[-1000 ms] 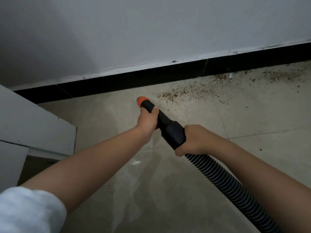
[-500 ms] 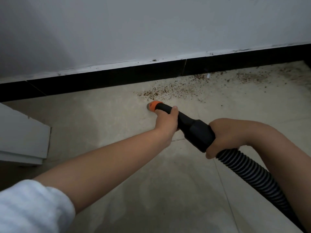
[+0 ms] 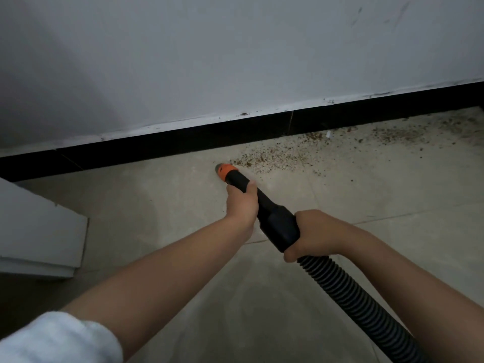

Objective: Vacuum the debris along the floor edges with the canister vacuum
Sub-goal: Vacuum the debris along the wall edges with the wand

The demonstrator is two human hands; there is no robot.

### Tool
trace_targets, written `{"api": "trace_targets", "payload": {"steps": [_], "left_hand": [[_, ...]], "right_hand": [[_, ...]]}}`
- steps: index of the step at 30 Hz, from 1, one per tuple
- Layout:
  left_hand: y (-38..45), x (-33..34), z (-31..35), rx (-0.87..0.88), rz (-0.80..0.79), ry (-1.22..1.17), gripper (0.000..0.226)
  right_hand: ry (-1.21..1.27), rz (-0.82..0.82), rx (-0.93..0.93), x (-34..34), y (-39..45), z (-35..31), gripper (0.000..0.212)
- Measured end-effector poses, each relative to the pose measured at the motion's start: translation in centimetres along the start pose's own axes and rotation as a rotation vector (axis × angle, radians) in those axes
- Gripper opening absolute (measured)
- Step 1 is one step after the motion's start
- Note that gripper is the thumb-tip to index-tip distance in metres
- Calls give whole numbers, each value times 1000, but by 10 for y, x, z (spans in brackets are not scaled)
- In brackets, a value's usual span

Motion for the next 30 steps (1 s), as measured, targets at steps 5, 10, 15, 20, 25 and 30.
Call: {"api": "trace_targets", "payload": {"steps": [5, 10, 15, 20, 25, 30], "left_hand": [[2, -10, -5, 14, -9, 27, 55], [-2, 3, -6, -16, -72, 24, 58], [5, 18, 6, -17, -111, -27, 58], [22, 15, 19, 7, -111, -24, 58], [33, -4, 22, 29, -21, -13, 54], [29, -22, 10, 38, 49, 22, 56]], "right_hand": [[8, -21, 12, 7, -1, -8, 32], [-38, -40, 53, -2, -17, 1, 33], [-3, -3, 78, -15, -14, 7, 30], [106, 21, 61, -17, 8, -1, 29], [141, -4, 34, -15, 26, -15, 28], [107, -14, -10, -5, 26, -25, 29]]}}
Point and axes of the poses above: each hand's wrist, its own y-axis towards the middle knuckle, its own x-axis out of the palm, z = x × y, the point moved 6 cm from there along y, towards the middle knuckle, and after that the axes turned 4 degrees about -z, right-handed, at the moved point
